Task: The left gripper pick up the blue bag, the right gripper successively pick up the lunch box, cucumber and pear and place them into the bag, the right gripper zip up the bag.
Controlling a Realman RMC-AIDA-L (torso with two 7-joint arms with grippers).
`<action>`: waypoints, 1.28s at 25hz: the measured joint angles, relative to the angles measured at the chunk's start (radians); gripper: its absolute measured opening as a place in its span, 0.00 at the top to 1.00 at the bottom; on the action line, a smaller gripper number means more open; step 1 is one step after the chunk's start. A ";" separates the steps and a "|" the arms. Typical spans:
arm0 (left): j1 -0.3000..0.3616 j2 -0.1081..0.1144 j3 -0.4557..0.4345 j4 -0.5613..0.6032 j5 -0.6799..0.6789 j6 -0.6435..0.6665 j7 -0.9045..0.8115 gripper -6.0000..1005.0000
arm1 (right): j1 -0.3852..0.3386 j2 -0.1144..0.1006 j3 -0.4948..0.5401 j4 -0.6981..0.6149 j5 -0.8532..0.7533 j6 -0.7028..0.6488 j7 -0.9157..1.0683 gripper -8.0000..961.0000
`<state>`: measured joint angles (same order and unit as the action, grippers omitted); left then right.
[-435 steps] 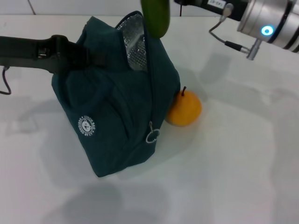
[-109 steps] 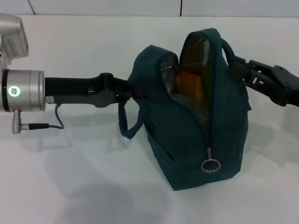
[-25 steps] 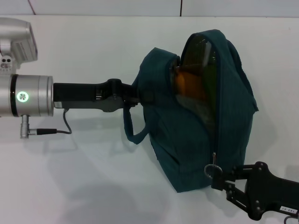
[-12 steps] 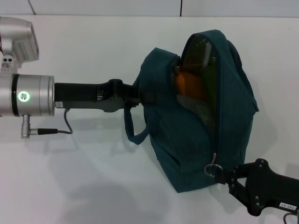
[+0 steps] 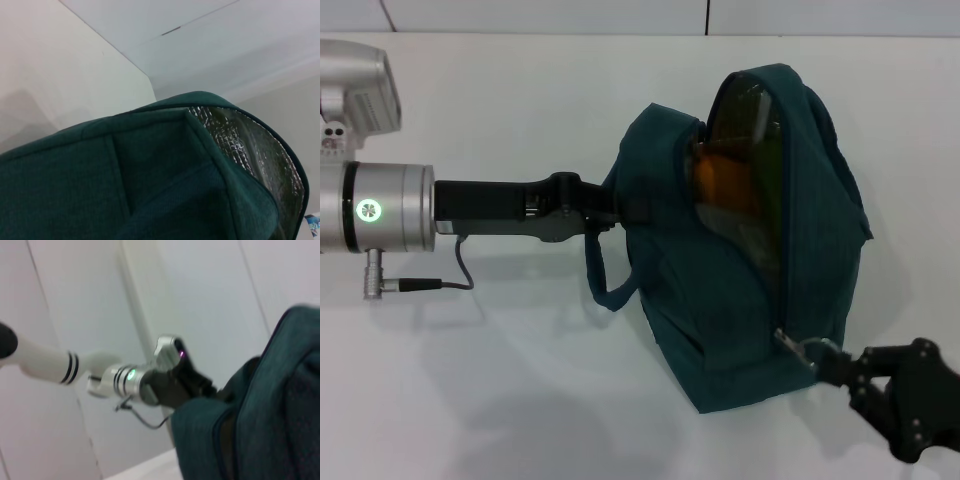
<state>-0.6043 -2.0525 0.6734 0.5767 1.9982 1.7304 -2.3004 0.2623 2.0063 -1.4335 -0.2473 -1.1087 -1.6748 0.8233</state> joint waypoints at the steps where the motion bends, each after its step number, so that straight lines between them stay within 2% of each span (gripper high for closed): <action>1: 0.000 0.000 0.000 0.000 0.000 0.000 0.001 0.95 | -0.002 0.000 0.016 0.000 0.000 -0.010 0.000 0.99; 5: 0.000 0.000 0.000 0.000 0.000 0.000 0.010 0.95 | -0.002 0.004 0.063 0.000 0.001 -0.046 -0.002 0.99; 11: 0.006 -0.003 -0.005 0.000 -0.002 -0.001 0.044 0.95 | 0.009 0.006 0.078 -0.008 0.016 -0.073 0.000 0.99; 21: 0.065 -0.017 -0.012 0.000 -0.102 -0.008 0.163 0.95 | 0.023 0.007 0.077 -0.012 0.023 -0.095 0.000 0.99; 25: 0.089 -0.028 -0.009 0.000 -0.157 -0.005 0.276 0.76 | 0.025 0.007 0.078 -0.021 0.035 -0.103 -0.002 0.99; 32: 0.159 -0.032 -0.005 -0.005 -0.308 0.049 0.522 0.45 | 0.032 0.008 0.079 -0.044 0.097 -0.153 -0.028 0.99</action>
<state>-0.4452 -2.0842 0.6688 0.5720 1.6906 1.7793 -1.7782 0.2945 2.0141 -1.3546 -0.2911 -1.0119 -1.8280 0.7958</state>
